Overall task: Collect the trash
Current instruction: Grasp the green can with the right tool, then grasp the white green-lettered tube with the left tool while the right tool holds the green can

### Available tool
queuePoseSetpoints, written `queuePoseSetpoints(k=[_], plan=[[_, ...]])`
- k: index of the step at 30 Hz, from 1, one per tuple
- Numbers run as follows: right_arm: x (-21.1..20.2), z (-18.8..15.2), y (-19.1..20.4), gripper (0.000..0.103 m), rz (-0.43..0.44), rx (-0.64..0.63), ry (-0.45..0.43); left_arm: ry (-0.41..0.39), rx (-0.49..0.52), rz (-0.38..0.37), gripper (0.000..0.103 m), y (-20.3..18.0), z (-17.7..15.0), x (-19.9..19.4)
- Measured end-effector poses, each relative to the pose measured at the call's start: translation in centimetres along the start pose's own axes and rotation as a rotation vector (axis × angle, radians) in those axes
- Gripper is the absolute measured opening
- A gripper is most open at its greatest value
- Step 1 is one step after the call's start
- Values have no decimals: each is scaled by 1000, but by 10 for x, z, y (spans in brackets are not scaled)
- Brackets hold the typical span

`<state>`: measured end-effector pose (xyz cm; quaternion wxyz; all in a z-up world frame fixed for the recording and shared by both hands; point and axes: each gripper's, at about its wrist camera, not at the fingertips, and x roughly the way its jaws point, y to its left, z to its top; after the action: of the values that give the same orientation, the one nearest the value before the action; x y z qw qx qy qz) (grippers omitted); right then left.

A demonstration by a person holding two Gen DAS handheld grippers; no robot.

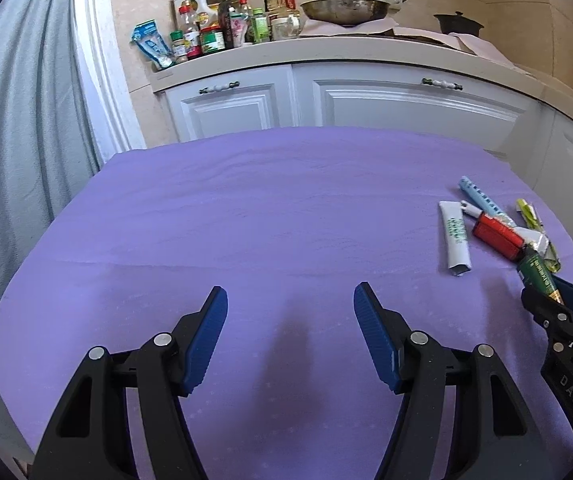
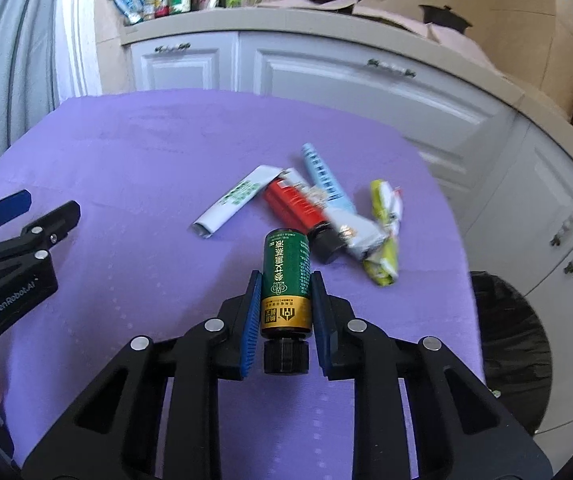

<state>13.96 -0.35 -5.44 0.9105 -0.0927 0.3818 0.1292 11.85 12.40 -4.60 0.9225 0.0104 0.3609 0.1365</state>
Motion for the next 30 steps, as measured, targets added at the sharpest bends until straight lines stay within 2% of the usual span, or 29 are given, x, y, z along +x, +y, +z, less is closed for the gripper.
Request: queuePoseSetpoints(k=[8, 19, 30], plan=[[-12, 3, -46, 23, -62, 95, -39, -13, 29, -45, 64, -27, 9, -1], [-3, 6, -107, 23, -149, 188, -47, -7, 75, -95, 64, -63, 25, 11], [14, 13, -127, 23, -155, 207, -41, 7, 115, -108, 65, -87, 38, 31]])
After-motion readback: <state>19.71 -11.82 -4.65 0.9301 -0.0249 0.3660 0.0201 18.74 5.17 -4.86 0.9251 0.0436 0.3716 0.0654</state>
